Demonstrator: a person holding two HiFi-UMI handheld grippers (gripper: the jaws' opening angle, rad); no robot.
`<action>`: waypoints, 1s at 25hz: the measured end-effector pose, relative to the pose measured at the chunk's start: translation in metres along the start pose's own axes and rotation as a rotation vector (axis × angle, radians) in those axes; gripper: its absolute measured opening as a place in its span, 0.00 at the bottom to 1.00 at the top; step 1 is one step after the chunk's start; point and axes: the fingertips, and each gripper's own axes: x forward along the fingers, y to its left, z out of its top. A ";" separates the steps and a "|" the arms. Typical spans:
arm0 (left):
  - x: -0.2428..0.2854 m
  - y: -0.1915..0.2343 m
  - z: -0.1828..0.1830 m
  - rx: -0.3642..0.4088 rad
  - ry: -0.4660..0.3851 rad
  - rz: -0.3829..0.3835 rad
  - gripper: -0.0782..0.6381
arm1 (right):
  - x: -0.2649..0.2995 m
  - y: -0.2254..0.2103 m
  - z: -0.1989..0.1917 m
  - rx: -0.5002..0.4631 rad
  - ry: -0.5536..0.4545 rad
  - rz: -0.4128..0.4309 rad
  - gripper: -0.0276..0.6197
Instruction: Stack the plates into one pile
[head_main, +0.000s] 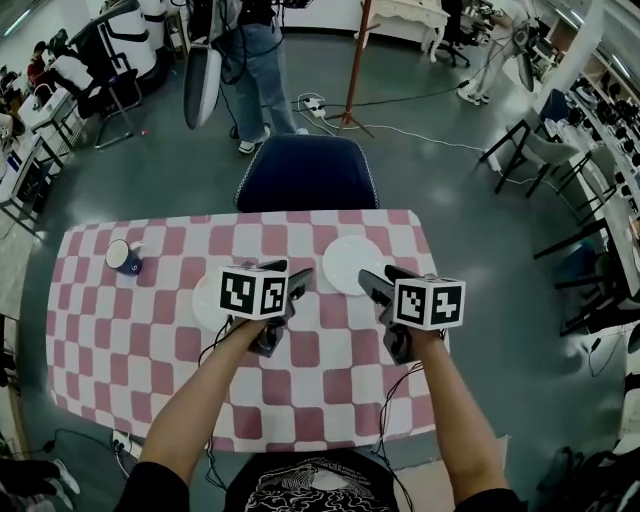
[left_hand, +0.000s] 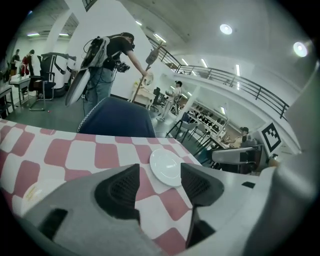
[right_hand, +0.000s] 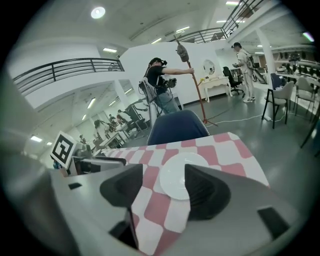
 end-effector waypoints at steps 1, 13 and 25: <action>0.005 -0.003 0.000 -0.003 0.000 0.005 0.48 | -0.001 -0.008 0.002 0.000 0.004 0.004 0.45; 0.064 -0.003 -0.012 -0.049 0.056 0.044 0.49 | 0.015 -0.084 0.003 0.047 0.095 0.125 0.48; 0.106 0.011 -0.029 -0.290 0.122 -0.044 0.49 | 0.061 -0.120 -0.025 0.179 0.206 0.237 0.48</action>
